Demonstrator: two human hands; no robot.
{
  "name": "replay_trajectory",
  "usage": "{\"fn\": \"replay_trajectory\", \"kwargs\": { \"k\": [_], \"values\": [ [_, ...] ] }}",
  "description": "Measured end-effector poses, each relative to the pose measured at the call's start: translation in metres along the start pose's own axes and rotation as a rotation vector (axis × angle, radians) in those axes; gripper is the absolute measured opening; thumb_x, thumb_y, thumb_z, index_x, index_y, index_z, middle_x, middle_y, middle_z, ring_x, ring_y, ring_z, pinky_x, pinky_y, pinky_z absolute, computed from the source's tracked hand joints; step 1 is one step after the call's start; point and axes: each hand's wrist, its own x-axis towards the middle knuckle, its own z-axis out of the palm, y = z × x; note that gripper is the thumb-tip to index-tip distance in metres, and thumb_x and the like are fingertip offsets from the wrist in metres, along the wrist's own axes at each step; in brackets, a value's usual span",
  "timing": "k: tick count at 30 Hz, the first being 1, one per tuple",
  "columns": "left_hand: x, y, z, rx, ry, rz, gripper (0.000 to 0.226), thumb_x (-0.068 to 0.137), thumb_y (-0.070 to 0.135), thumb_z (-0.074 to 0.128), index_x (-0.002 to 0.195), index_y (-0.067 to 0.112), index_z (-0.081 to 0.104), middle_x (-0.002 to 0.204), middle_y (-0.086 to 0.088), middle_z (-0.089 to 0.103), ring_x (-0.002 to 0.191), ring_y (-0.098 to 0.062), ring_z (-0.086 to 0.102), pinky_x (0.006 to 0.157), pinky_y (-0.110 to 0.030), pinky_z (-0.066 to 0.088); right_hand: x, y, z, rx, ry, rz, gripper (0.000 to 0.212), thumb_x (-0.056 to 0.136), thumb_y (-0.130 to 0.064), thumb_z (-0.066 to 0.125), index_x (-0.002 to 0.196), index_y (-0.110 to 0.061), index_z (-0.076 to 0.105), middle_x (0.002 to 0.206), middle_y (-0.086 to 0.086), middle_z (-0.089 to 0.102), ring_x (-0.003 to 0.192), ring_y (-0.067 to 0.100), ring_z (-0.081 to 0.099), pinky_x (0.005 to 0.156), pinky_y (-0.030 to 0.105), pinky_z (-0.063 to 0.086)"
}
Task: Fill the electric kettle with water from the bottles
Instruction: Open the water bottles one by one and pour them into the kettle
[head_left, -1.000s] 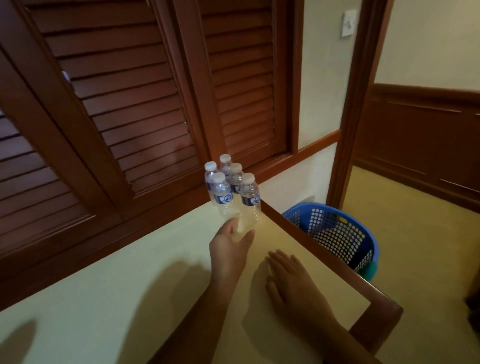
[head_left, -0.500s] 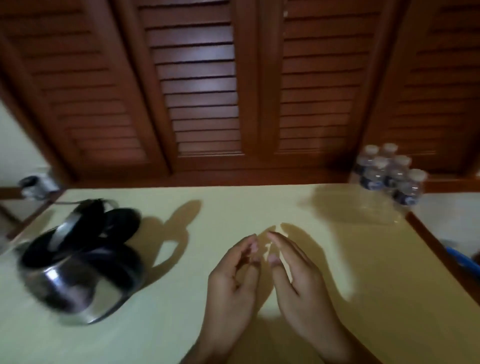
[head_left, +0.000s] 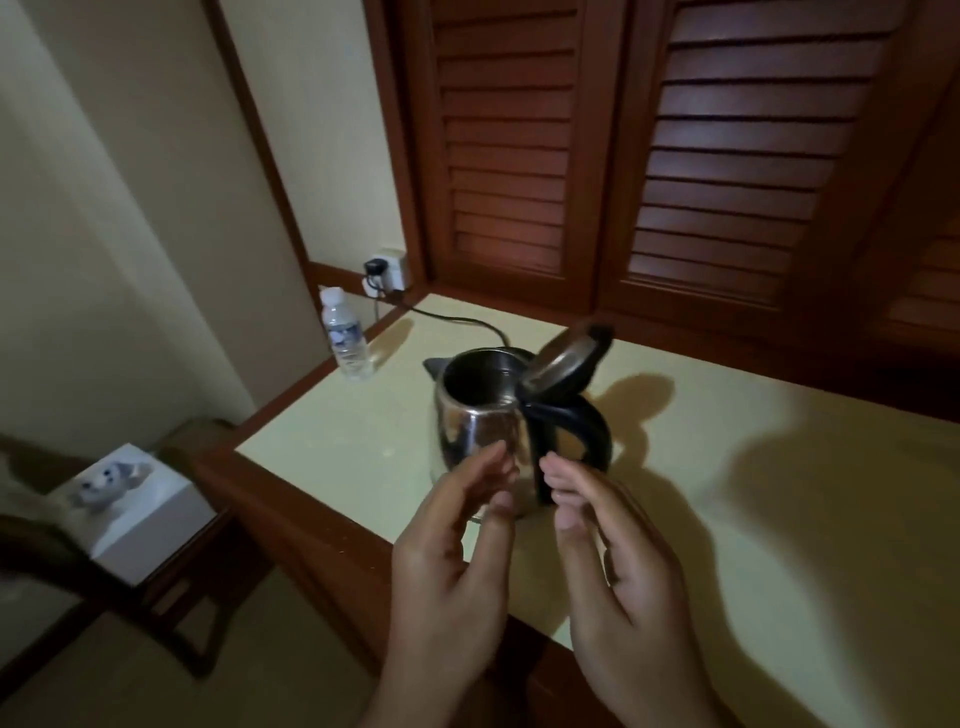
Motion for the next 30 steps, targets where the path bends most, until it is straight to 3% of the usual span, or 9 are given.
{"fn": "replay_trajectory", "kwargs": {
  "k": [5, 10, 12, 15, 19, 22, 24, 27, 30],
  "values": [
    [0.044, -0.023, -0.071, -0.008, 0.025, -0.017, 0.037, 0.101, 0.004, 0.063, 0.130, 0.027, 0.067, 0.121, 0.013, 0.075, 0.120, -0.011, 0.069, 0.100, -0.031, 0.056, 0.018, -0.019, 0.075, 0.020, -0.073, 0.003, 0.037, 0.100, -0.033, 0.051, 0.136, -0.032, 0.061, 0.134, -0.020, 0.062, 0.128, 0.006, 0.057, 0.099, 0.017, 0.045],
    [0.114, -0.055, -0.138, 0.027, -0.031, -0.022, 0.042, 0.102, 0.001, 0.060, 0.135, 0.028, 0.066, 0.123, 0.014, 0.073, 0.122, -0.007, 0.067, 0.105, -0.034, 0.054, 0.066, -0.036, 0.165, 0.001, -0.110, 0.063, 0.035, 0.105, -0.040, 0.044, 0.138, -0.039, 0.055, 0.131, -0.034, 0.056, 0.125, -0.012, 0.050, 0.098, 0.007, 0.039],
    [0.146, -0.071, -0.159, 0.042, -0.038, -0.002, 0.041, 0.102, 0.003, 0.059, 0.136, 0.026, 0.065, 0.124, 0.013, 0.073, 0.122, -0.008, 0.066, 0.105, -0.037, 0.054, 0.095, -0.035, 0.197, -0.054, -0.098, 0.097, 0.031, 0.106, -0.038, 0.044, 0.134, -0.042, 0.056, 0.127, -0.030, 0.059, 0.119, -0.015, 0.051, 0.091, 0.006, 0.041],
    [0.193, -0.092, -0.182, 0.044, -0.032, -0.006, 0.039, 0.103, 0.006, 0.059, 0.136, 0.027, 0.065, 0.125, 0.012, 0.072, 0.119, -0.008, 0.067, 0.105, -0.038, 0.055, 0.144, -0.028, 0.241, -0.150, -0.001, 0.040, 0.027, 0.106, -0.026, 0.049, 0.128, -0.025, 0.065, 0.118, -0.012, 0.065, 0.105, -0.014, 0.056, 0.081, 0.002, 0.040],
    [0.239, -0.119, -0.200, 0.035, -0.008, -0.066, 0.036, 0.102, 0.008, 0.060, 0.135, 0.022, 0.065, 0.120, 0.008, 0.072, 0.114, -0.006, 0.067, 0.105, -0.041, 0.056, 0.219, -0.011, 0.290, -0.256, 0.079, 0.019, 0.023, 0.102, -0.015, 0.054, 0.120, -0.010, 0.068, 0.111, 0.003, 0.061, 0.103, 0.012, 0.062, 0.079, 0.004, 0.036],
    [0.258, -0.130, -0.208, 0.055, -0.003, -0.103, 0.035, 0.103, 0.008, 0.059, 0.136, 0.020, 0.064, 0.119, 0.007, 0.070, 0.111, -0.003, 0.065, 0.105, -0.034, 0.056, 0.265, 0.006, 0.317, -0.490, -0.020, 0.085, 0.037, 0.102, -0.033, 0.052, 0.133, -0.013, 0.062, 0.119, 0.015, 0.056, 0.111, 0.030, 0.058, 0.091, 0.027, 0.044],
    [0.265, -0.136, -0.212, 0.099, -0.012, -0.129, 0.037, 0.103, 0.009, 0.059, 0.138, 0.020, 0.062, 0.121, 0.007, 0.068, 0.110, -0.001, 0.062, 0.104, -0.028, 0.054, 0.278, 0.016, 0.327, -0.705, -0.065, 0.056, 0.047, 0.101, -0.052, 0.047, 0.126, -0.017, 0.064, 0.113, 0.017, 0.058, 0.106, 0.036, 0.058, 0.087, 0.040, 0.051],
    [0.271, -0.148, -0.218, 0.140, -0.036, -0.172, 0.041, 0.101, 0.009, 0.060, 0.140, 0.021, 0.060, 0.123, 0.007, 0.065, 0.110, -0.006, 0.061, 0.100, -0.028, 0.052, 0.282, 0.026, 0.327, -0.901, -0.076, -0.070, 0.049, 0.097, -0.060, 0.049, 0.108, -0.015, 0.065, 0.096, 0.011, 0.058, 0.088, 0.032, 0.059, 0.065, 0.033, 0.044],
    [0.275, -0.157, -0.222, 0.157, -0.103, -0.226, 0.047, 0.096, 0.010, 0.069, 0.139, 0.025, 0.058, 0.124, 0.005, 0.063, 0.114, -0.012, 0.061, 0.092, -0.021, 0.050, 0.281, 0.021, 0.319, -0.936, -0.107, -0.102, 0.036, 0.096, -0.048, 0.059, 0.100, -0.013, 0.061, 0.084, 0.006, 0.059, 0.079, 0.029, 0.062, 0.062, 0.029, 0.034]
  ]
}}
